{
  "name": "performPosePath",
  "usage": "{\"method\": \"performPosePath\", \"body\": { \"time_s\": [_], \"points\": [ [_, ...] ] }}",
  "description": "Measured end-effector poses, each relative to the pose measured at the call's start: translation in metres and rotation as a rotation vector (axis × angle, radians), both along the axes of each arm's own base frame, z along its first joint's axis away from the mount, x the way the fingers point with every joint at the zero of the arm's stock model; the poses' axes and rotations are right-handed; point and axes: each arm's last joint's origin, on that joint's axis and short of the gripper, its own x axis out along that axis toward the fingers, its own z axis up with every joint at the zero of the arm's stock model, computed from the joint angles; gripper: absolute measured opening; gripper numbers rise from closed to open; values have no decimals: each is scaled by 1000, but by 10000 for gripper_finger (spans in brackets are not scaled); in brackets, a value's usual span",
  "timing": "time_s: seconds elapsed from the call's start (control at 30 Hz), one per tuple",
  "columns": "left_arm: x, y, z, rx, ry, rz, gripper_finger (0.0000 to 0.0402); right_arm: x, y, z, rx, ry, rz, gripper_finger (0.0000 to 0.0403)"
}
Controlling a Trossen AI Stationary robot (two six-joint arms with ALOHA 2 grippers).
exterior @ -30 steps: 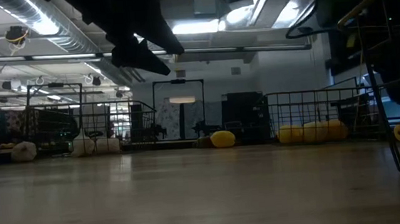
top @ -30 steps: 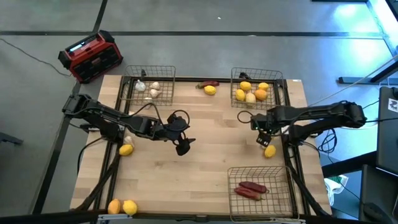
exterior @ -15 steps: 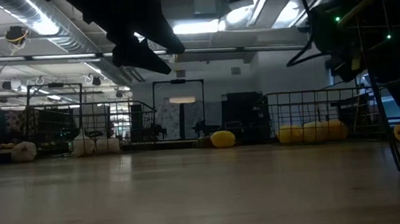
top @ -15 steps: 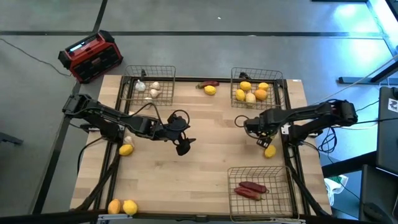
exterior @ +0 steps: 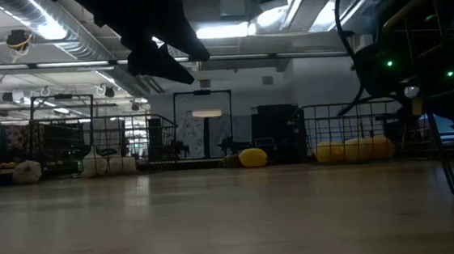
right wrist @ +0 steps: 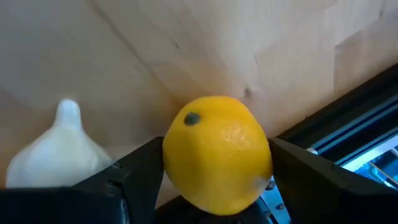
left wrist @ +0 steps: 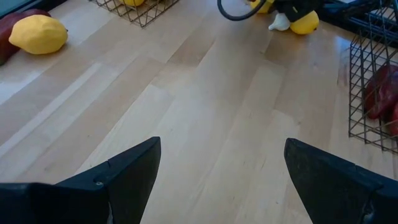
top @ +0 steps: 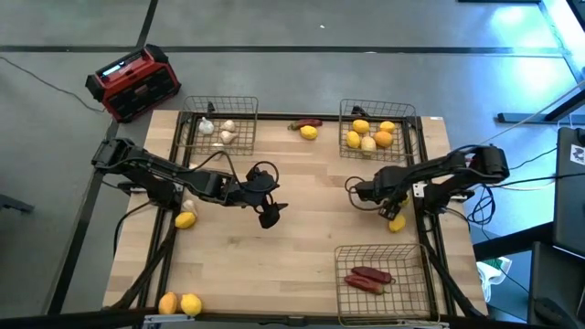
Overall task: Sort produce into baskets
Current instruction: Put the yellow lemon into the top right wire basket
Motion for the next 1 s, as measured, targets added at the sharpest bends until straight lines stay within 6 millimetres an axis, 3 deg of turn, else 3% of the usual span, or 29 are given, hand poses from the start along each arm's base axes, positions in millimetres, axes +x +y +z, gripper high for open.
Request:
{"method": "performPosePath", "body": {
  "time_s": [0.13,0.4,0.67,0.8,1.0],
  "points": [
    [0,0,0,0,0,0,337,1,0,-2,0,-2,-5,266],
    [0,0,0,0,0,0,337,2,0,-2,-8,-8,2,205],
    [0,0,0,1,0,0,337,8,-1,2,-32,-44,23,211],
    [0,0,0,1,0,0,337,20,-2,10,-44,-109,50,209],
    [0,0,0,11,4,-8,337,42,-3,39,-54,-272,101,210]
  ]
}}
